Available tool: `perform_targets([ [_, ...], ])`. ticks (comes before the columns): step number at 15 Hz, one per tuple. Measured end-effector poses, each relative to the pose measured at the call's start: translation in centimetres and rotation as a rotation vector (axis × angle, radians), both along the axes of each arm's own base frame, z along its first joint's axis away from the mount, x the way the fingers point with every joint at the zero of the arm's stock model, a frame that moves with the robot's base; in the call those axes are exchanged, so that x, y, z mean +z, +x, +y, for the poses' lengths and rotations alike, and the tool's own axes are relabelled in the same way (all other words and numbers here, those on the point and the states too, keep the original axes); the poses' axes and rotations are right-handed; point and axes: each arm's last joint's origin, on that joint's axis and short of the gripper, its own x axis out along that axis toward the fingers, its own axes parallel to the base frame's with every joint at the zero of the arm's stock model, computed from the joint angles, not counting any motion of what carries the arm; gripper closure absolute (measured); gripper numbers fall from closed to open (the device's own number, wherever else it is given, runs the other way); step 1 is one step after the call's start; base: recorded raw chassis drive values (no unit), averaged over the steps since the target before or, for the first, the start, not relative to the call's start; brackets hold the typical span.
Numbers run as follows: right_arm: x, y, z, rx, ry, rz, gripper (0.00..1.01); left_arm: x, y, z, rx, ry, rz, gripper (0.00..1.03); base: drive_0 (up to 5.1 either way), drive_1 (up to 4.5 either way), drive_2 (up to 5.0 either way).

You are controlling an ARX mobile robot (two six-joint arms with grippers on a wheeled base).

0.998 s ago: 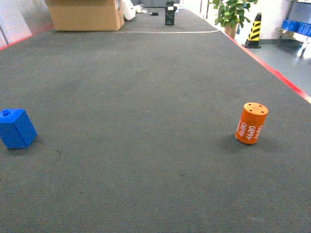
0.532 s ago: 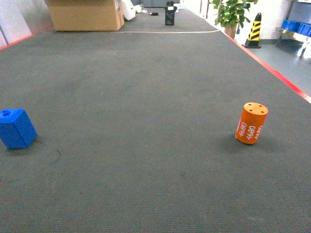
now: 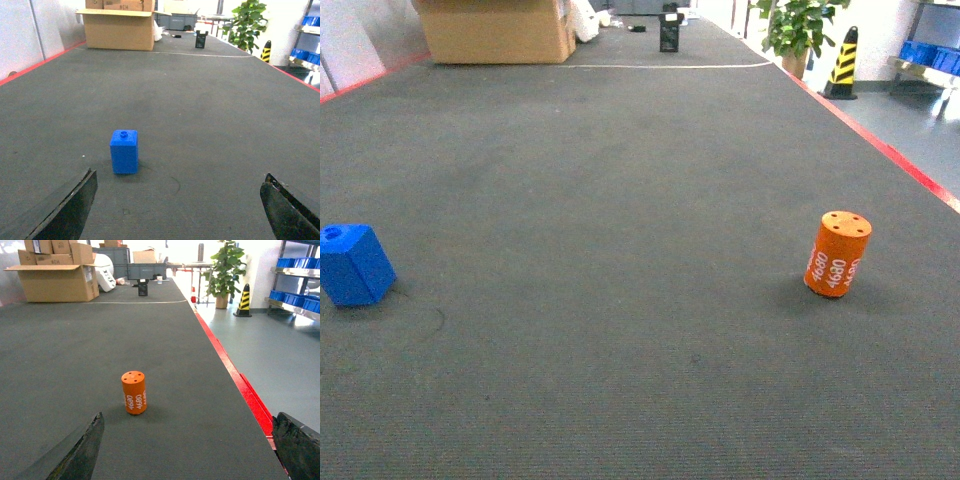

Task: Sort blue parts and orange caps into right shelf containers

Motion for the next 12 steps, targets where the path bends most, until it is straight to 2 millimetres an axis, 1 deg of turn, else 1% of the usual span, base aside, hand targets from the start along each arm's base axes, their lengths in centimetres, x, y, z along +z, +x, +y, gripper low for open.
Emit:
perform_targets([
  [12, 0.00, 0.00, 0.00, 0.000, 0.000, 0.000, 0.03, 0.00, 0.00, 0.00, 0.000, 0.000, 0.000, 0.05, 0.0, 0.00, 0.0],
])
